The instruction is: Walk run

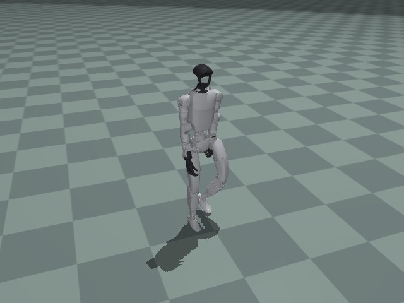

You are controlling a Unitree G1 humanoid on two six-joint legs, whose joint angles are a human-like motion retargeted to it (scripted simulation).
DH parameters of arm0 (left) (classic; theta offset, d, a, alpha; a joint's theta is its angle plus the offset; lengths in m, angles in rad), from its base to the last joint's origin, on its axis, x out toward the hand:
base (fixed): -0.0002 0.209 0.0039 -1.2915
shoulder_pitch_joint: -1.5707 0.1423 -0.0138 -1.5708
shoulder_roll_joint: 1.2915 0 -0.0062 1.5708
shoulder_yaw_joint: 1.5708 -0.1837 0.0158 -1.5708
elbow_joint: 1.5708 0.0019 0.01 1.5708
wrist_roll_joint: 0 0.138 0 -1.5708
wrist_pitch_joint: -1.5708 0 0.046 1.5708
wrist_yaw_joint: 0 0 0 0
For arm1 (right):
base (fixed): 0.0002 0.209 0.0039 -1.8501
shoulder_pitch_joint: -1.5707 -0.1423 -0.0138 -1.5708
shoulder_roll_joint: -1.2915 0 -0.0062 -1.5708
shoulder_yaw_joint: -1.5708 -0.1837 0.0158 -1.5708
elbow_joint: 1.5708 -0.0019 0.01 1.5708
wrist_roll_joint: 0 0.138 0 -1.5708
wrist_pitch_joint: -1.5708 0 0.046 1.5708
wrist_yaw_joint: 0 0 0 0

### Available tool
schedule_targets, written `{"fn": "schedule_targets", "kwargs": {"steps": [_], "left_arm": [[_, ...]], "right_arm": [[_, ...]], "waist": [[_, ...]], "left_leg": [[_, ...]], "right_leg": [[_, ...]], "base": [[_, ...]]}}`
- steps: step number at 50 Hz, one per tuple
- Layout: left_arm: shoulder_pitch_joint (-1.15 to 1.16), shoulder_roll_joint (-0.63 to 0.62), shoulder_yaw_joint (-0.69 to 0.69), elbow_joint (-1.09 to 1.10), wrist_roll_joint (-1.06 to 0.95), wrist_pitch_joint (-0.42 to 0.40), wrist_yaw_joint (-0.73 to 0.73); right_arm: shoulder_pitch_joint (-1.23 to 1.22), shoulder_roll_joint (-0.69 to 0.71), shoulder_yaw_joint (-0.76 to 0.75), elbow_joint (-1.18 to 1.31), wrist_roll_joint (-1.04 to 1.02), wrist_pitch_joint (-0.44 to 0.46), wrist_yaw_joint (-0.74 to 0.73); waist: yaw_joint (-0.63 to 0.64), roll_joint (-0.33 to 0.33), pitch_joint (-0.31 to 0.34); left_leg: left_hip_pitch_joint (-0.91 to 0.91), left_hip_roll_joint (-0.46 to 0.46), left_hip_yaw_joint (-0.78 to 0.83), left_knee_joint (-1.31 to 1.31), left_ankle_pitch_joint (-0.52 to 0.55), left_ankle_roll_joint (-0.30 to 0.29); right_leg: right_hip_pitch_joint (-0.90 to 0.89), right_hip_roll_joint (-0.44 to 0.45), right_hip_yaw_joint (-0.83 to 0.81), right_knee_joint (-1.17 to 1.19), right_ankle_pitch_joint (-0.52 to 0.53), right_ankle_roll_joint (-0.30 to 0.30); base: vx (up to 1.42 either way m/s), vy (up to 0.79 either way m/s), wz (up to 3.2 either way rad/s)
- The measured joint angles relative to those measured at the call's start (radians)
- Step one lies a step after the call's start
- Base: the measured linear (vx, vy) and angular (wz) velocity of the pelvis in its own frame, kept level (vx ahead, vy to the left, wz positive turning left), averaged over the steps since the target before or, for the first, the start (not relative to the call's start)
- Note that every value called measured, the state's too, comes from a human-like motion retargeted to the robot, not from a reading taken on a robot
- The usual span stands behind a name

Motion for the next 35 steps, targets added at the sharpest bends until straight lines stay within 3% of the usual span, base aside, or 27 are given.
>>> {"fn": "schedule_targets", "kwargs": {"steps": [3, 7, 10, 15, 18, 20, 22, 24, 25, 29, 35], "left_arm": [[0.041, 0.000, 0.009, 0.026, 0.001, 0.014, -0.005], [0.050, -0.003, 0.025, 0.038, -0.003, 0.029, -0.015], [0.039, -0.004, 0.026, 0.026, -0.012, 0.029, -0.026], [-0.027, 0.008, 0.000, -0.011, -0.025, 0.026, -0.038], [-0.061, 0.009, -0.022, -0.038, -0.031, 0.022, -0.044], [-0.085, 0.008, -0.027, -0.057, -0.033, 0.020, -0.047], [-0.115, 0.006, -0.041, -0.090, -0.044, 0.014, -0.052], [-0.158, 0.014, -0.060, -0.118, -0.069, 0.004, -0.062], [-0.185, 0.022, -0.068, -0.128, -0.085, 0.000, -0.068], [-0.299, 0.082, -0.053, -0.167, -0.091, -0.008, -0.079], [-0.469, 0.146, -0.036, -0.204, -0.105, -0.024, -0.073]], "right_arm": [[-0.058, -0.007, 0.015, -0.059, 0.015, -0.002, 0.007], [-0.110, -0.014, 0.019, -0.136, -0.003, -0.006, 0.000], [-0.122, -0.014, 0.024, -0.166, -0.003, -0.015, -0.015], [-0.099, -0.003, 0.001, -0.136, 0.004, -0.028, 0.005], [-0.042, 0.000, -0.009, -0.071, -0.005, -0.023, 0.027], [0.012, 0.006, -0.018, -0.027, -0.025, -0.020, 0.030], [0.059, 0.003, -0.024, 0.015, -0.033, -0.021, 0.025], [0.096, -0.010, -0.014, 0.050, -0.035, -0.018, 0.024], [0.110, -0.018, -0.007, 0.064, -0.040, -0.014, 0.026], [0.165, -0.018, -0.013, 0.102, -0.089, -0.014, 0.014], [0.275, -0.029, -0.038, 0.117, -0.099, -0.011, 0.042]], "waist": [[0.025, 0.035, 0.011], [0.072, 0.089, 0.040], [0.111, 0.096, 0.055], [0.113, 0.117, 0.042], [0.140, 0.134, 0.018], [0.149, 0.134, -0.007], [0.140, 0.169, -0.010], [0.122, 0.219, -0.005], [0.115, 0.239, -0.006], [0.061, 0.251, -0.006], [-0.032, 0.201, -0.008]], "left_leg": [[-0.071, 0.010, -0.023, -0.238, -0.002, -0.074], [-0.109, -0.008, -0.215, -0.592, 0.022, -0.191], [-0.129, -0.002, -0.264, -0.743, 0.010, -0.228], [-0.149, 0.003, -0.217, -0.682, 0.014, -0.188], [-0.129, 0.025, -0.203, -0.613, 0.063, -0.175], [-0.119, 0.025, -0.219, -0.561, 0.034, -0.146], [-0.060, 0.046, -0.225, -0.566, -0.018, -0.109], [0.006, 0.084, -0.217, -0.593, -0.049, -0.095], [0.030, 0.113, -0.187, -0.602, -0.063, -0.096], [0.117, 0.114, -0.153, -0.676, -0.082, -0.109], [0.250, 0.029, -0.113, -0.776, -0.111, -0.091]], "right_leg": [[0.075, 0.060, -0.033, -0.046, -0.024, -0.011], [0.186, 0.143, -0.014, -0.094, -0.057, -0.007], [0.268, 0.156, 0.019, -0.115, -0.079, 0.010], [0.345, 0.155, 0.031, -0.089, -0.055, 0.083], [0.373, 0.151, 0.094, -0.024, 0.074, 0.140], [0.351, 0.128, 0.120, 0.068, 0.235, 0.165], [0.293, 0.129, 0.114, 0.236, 0.381, 0.150], [0.206, 0.132, 0.048, 0.452, 0.447, 0.084], [0.146, 0.125, 0.021, 0.565, 0.455, 0.036], [-0.106, 0.151, 0.052, 0.773, 0.305, 0.092], [-0.319, 0.054, -0.090, 0.558, 0.146, 0.094]], "base": [[0.64, -0.08, -0.20], [0.67, 0.00, -0.51], [0.79, 0.05, -0.63], [0.85, 0.16, -0.15], [0.89, 0.18, -0.62], [1.04, 0.25, -0.70], [0.74, 0.20, -0.27], [0.73, 0.23, -0.26], [0.53, 0.16, -0.49], [0.64, 0.12, -0.11], [0.59, 0.06, 0.56]]}}
